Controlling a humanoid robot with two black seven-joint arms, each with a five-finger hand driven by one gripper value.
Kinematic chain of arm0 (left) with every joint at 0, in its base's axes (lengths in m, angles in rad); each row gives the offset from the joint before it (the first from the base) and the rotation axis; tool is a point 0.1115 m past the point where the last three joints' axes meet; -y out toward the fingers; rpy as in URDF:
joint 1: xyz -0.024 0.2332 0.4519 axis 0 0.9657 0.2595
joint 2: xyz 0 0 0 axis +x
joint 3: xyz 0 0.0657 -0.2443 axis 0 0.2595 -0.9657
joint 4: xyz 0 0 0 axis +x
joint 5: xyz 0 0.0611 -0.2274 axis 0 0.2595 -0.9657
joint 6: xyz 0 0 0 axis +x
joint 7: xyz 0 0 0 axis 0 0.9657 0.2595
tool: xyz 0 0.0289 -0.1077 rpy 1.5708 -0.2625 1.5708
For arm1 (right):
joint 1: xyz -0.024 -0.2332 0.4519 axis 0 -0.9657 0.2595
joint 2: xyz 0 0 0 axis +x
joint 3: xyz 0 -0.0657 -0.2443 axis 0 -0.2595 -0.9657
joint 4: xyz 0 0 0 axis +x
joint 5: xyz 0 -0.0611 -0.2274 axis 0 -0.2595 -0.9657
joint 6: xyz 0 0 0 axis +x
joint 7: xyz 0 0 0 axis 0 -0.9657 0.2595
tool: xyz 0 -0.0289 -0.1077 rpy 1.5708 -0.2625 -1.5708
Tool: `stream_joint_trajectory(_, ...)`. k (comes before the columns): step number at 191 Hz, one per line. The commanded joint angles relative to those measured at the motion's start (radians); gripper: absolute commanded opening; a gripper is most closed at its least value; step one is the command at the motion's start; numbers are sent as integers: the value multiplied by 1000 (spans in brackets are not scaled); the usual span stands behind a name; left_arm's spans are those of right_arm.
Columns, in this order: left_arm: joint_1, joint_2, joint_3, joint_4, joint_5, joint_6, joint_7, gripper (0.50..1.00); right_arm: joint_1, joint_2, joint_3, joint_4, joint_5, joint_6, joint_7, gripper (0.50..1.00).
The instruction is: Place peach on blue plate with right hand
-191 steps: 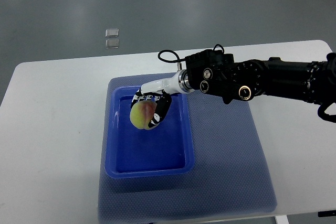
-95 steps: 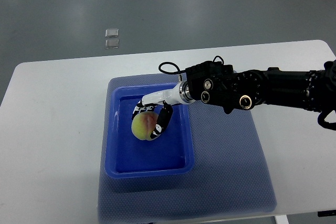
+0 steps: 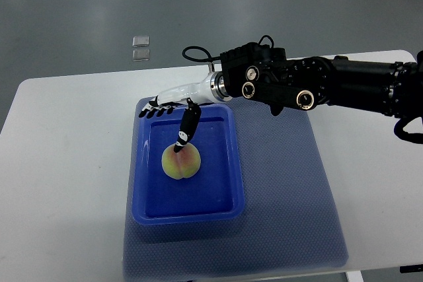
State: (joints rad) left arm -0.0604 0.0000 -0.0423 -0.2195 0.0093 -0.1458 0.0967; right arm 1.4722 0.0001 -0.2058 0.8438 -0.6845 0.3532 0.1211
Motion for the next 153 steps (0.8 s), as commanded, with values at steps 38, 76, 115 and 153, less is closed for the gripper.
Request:
stream_joint_trajectory(38,-1,0,1,-1,0,2,0,1000,-168,-155,329,-3,0,-5,3,932)
stream_joint_trajectory(76,1,0,1,-8,0,2,0,1000,-477,-249,752,-3,25,-11,29,932)
stream_joint_trajectory(115,2,0,4,-3,0,2,0,1000,-737,-215,1186,-34,252,-52,80,932)
stream_joint_trajectory(153,2,0,5,-11,1,3,0,1000,-794,-141,1267,-155,483,-72,143,932)
